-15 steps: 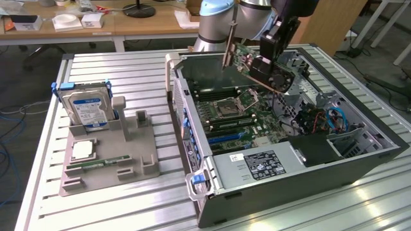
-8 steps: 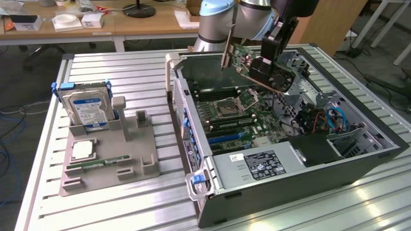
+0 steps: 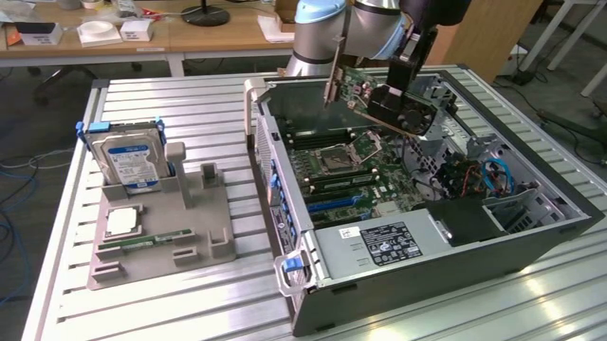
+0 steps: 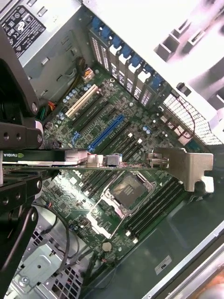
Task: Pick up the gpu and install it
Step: 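Insert the gpu into the slot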
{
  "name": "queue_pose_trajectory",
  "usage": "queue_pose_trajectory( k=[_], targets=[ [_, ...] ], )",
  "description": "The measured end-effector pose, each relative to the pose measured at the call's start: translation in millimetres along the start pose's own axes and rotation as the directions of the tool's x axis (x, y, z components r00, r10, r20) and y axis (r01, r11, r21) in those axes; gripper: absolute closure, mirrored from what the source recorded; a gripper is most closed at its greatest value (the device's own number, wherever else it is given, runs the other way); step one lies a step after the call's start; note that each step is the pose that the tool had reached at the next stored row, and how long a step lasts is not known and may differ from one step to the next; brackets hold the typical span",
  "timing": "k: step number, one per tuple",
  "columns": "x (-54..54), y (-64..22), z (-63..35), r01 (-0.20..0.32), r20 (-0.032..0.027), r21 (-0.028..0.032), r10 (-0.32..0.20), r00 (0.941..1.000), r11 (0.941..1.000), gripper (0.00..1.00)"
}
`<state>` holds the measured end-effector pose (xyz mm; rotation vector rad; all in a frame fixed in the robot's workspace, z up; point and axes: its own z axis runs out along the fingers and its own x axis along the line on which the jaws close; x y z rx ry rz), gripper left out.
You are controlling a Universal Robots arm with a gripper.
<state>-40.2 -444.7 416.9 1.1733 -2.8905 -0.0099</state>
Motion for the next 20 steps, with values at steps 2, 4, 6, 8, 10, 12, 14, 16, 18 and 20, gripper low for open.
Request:
queue_pose_trajectory(
  k=[2,4,6,8,10,12,14,16,18,20],
  targets=[
    [0.3,-0.1,0.0,0.017,-0.0002,0.0003,-0.017,0.9999,0.9999,0.74],
    [0.6,0.0,0.0,0.034,-0.0005,0.0007,-0.034,0.9994,0.9994,0.74],
    [0.8,0.0,0.0,0.055,-0.0009,0.001,-0.055,0.9985,0.9985,0.74],
    [1.0,0.0,0.0,0.074,-0.0011,0.0013,-0.074,0.9972,0.9972,0.74],
    [1.4,0.1,0.1,0.092,-0.0013,0.0016,-0.092,0.9957,0.9957,0.74],
    [1.6,0.0,0.0,0.111,-0.0017,0.002,-0.111,0.9939,0.9939,0.74],
    [1.9,0.1,0.0,0.129,-0.002,0.0023,-0.129,0.9916,0.9916,0.74],
    [2.1,0.1,0.0,0.149,-0.0023,0.0026,-0.149,0.9889,0.9889,0.74],
    [2.3,0.2,0.1,0.168,-0.0026,0.0029,-0.168,0.9858,0.9858,0.74],
    [2.5,0.2,0.1,0.186,-0.0029,0.0032,-0.186,0.9825,0.9825,0.74]
  ],
)
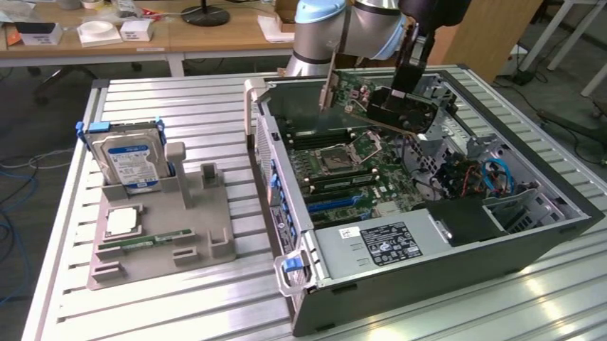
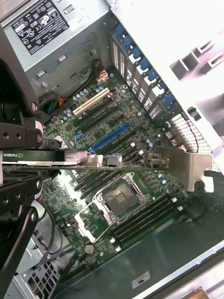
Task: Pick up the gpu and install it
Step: 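Insert the gpu into the slot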
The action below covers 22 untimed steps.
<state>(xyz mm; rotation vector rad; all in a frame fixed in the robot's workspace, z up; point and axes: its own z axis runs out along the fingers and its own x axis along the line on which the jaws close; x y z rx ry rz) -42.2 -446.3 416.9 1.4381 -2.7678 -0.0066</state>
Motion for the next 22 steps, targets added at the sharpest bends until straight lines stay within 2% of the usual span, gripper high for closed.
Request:
queue_pose_trajectory(
  k=[10,17,22],
  targets=[
    [1.6,0.5,0.1,0.091,-0.0012,0.0017,-0.091,0.9959,0.9959,0.74],
    [3.6,1.4,0.1,0.15,-0.002,0.0031,-0.15,0.9887,0.9887,0.74],
    [4.9,1.9,0.1,0.192,-0.0026,0.0041,-0.192,0.9813,0.9813,0.74]
  ],
)
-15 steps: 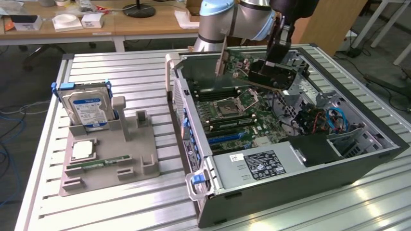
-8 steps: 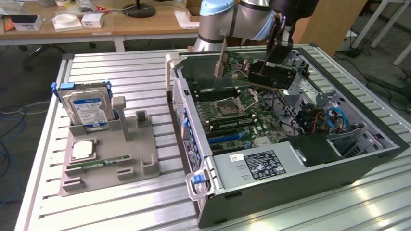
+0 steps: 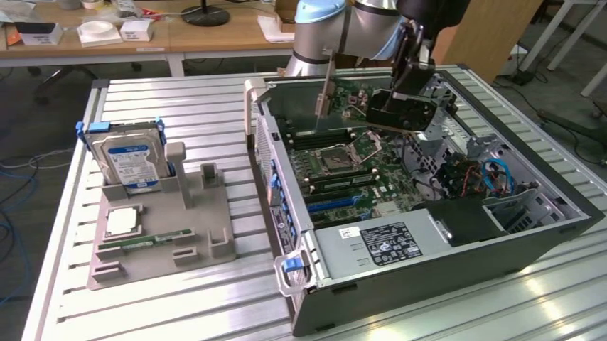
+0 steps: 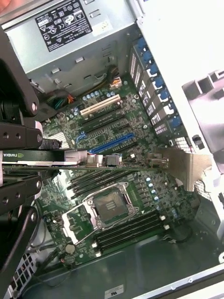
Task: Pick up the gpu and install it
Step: 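Insert the gpu into the slot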
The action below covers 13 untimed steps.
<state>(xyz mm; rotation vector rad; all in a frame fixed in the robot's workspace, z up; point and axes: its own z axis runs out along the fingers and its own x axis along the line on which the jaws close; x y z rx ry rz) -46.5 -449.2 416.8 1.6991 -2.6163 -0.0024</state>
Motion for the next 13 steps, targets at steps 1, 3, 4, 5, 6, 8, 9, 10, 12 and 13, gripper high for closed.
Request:
queue_pose_trajectory(
  k=[1,3,4,5,6,8,9,10,12,13],
  targets=[
    [0.2,0.1,0.0,0.008,-0.0001,0.0002,-0.008,1.0,1.0,0.74],
    [0.6,0.3,0.0,0.025,-0.0003,0.0005,-0.025,0.9997,0.9997,0.74],
    [0.7,0.4,0.0,0.034,-0.0004,0.0007,-0.034,0.9994,0.9994,0.74],
    [0.9,0.4,0.0,0.043,-0.0005,0.0009,-0.043,0.9991,0.9991,0.74],
    [1.1,0.5,0.0,0.052,-0.0006,0.001,-0.052,0.9987,0.9987,0.74],
    [1.3,0.6,0.0,0.069,-0.001,0.0014,-0.069,0.9976,0.9976,0.74],
    [1.5,0.6,0.0,0.078,-0.001,0.0015,-0.078,0.9969,0.9969,0.74],
    [1.6,0.7,0.0,0.087,-0.0011,0.0017,-0.087,0.9962,0.9962,0.74],
    [1.9,0.7,0.0,0.105,-0.0014,0.002,-0.105,0.9945,0.9945,0.74],
    [2.0,0.8,0.0,0.114,-0.0015,0.0021,-0.114,0.9935,0.9935,0.74]
  ],
)
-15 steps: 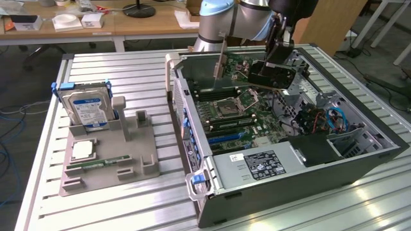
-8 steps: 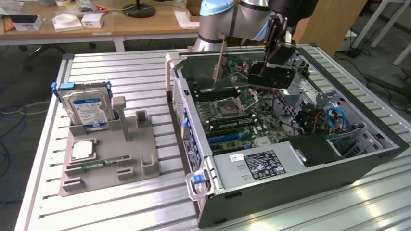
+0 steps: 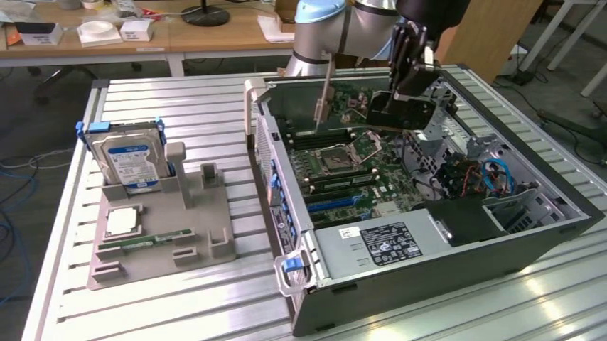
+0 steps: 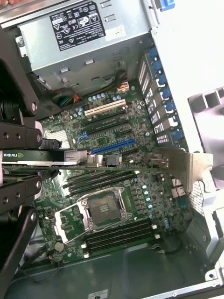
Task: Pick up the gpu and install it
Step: 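Insert the gpu into the slot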
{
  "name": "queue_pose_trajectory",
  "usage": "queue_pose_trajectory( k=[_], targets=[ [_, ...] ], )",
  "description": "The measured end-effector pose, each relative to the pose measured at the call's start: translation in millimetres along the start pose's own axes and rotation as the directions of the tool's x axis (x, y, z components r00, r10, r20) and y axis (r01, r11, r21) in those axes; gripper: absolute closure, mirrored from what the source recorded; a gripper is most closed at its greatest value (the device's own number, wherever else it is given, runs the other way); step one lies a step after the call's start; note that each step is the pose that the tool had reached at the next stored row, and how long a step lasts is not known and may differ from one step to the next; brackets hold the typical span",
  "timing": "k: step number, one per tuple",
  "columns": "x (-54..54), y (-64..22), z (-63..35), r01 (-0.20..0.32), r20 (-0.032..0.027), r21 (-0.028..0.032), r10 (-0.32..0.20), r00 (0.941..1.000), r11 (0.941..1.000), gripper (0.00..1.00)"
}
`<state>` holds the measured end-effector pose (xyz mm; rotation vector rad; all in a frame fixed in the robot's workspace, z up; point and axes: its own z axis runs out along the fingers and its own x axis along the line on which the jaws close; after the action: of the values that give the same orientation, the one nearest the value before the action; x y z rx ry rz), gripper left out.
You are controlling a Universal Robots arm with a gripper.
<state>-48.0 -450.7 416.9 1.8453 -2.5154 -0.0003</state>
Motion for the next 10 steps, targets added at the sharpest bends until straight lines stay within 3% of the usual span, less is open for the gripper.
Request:
queue_pose_trajectory(
  k=[10],
  targets=[
    [1.5,0.5,0.1,0.088,-0.0011,0.0017,-0.088,0.9962,0.9962,0.74]
  ],
)
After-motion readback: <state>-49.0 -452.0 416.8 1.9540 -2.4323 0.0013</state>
